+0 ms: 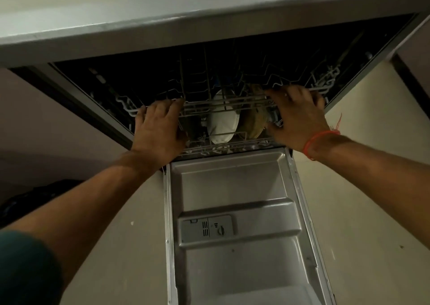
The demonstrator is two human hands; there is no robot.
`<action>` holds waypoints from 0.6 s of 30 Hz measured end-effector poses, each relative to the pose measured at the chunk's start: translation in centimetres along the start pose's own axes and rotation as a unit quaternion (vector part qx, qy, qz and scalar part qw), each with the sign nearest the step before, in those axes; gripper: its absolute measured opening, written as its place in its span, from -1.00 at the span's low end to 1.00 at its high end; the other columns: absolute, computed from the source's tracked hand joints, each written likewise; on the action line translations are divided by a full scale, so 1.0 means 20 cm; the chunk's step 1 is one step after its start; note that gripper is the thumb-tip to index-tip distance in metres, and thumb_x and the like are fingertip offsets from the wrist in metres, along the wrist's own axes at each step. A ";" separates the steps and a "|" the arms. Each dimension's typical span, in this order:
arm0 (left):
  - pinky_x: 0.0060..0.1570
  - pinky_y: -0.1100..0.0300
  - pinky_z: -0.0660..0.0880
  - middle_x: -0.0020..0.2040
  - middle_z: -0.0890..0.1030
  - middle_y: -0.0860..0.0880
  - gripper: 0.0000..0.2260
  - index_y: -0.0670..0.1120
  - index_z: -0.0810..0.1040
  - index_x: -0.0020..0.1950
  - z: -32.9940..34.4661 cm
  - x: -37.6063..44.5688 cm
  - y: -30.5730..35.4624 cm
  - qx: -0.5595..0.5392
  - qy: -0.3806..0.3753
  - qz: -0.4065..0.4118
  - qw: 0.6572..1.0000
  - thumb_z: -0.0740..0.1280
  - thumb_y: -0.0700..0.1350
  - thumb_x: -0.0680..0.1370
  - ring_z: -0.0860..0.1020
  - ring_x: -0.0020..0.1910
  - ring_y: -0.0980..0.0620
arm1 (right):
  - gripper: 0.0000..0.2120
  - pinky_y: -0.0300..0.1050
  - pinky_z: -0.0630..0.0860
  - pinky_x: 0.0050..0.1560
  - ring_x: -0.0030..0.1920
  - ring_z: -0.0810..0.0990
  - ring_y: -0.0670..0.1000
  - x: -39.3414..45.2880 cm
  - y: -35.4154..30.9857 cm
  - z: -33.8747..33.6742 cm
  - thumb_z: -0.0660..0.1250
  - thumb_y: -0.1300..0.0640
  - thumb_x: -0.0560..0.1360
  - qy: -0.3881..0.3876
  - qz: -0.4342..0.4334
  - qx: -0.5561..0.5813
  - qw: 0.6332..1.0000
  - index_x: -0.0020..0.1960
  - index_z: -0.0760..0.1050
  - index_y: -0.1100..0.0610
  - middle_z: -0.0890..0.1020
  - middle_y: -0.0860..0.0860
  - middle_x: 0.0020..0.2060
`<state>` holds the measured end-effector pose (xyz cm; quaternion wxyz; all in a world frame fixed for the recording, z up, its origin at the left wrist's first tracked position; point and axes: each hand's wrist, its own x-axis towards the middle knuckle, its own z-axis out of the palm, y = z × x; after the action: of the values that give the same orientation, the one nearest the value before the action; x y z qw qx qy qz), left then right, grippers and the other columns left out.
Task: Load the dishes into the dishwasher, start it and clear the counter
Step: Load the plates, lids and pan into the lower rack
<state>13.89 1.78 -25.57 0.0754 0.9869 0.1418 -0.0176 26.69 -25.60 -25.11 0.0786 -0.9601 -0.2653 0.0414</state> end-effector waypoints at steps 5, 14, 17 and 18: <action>0.57 -0.17 0.02 0.47 0.38 -0.13 -0.33 0.02 0.24 0.60 0.00 -0.03 0.07 -0.009 0.015 -0.031 0.999 0.42 0.03 0.54 0.27 0.51 -0.19 | -0.31 0.27 0.17 0.41 0.41 0.29 0.20 0.02 -0.05 -0.04 0.33 -0.14 0.49 -0.013 0.028 -0.016 0.999 0.56 0.21 -0.07 0.39 0.11 0.34; 0.53 -0.18 0.15 0.38 0.43 -0.10 -0.46 0.03 0.36 0.49 0.05 -0.36 0.16 -0.018 0.016 -0.045 0.999 0.39 0.03 0.53 0.36 0.39 -0.18 | -0.50 0.20 0.19 0.38 0.31 0.37 0.20 -0.30 0.01 -0.02 0.32 -0.14 0.52 -0.010 -0.008 -0.036 0.999 0.41 0.43 0.00 0.43 0.12 0.23; 0.54 -0.12 0.14 0.35 0.42 -0.05 -0.56 0.07 0.37 0.44 0.04 -0.49 0.18 -0.042 -0.005 -0.069 0.997 0.33 0.09 0.59 0.34 0.38 -0.11 | -0.53 0.25 0.26 0.34 0.21 0.47 0.22 -0.46 0.01 0.02 0.29 -0.15 0.49 0.010 -0.012 -0.018 1.000 0.33 0.51 0.03 0.50 0.12 0.13; 0.52 -0.10 0.16 0.33 0.42 -0.04 -0.60 0.07 0.39 0.42 0.04 -0.54 0.19 -0.060 -0.002 -0.069 0.996 0.31 0.11 0.60 0.34 0.36 -0.08 | -0.52 0.25 0.31 0.30 0.16 0.50 0.22 -0.52 0.02 0.03 0.27 -0.17 0.47 0.021 -0.017 -0.013 1.000 0.29 0.55 0.04 0.52 0.11 0.09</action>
<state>4.61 -4.89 -25.21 0.1329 0.9684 0.2103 -0.0161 17.90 -31.14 -25.32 0.0724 -0.9570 -0.2803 0.0160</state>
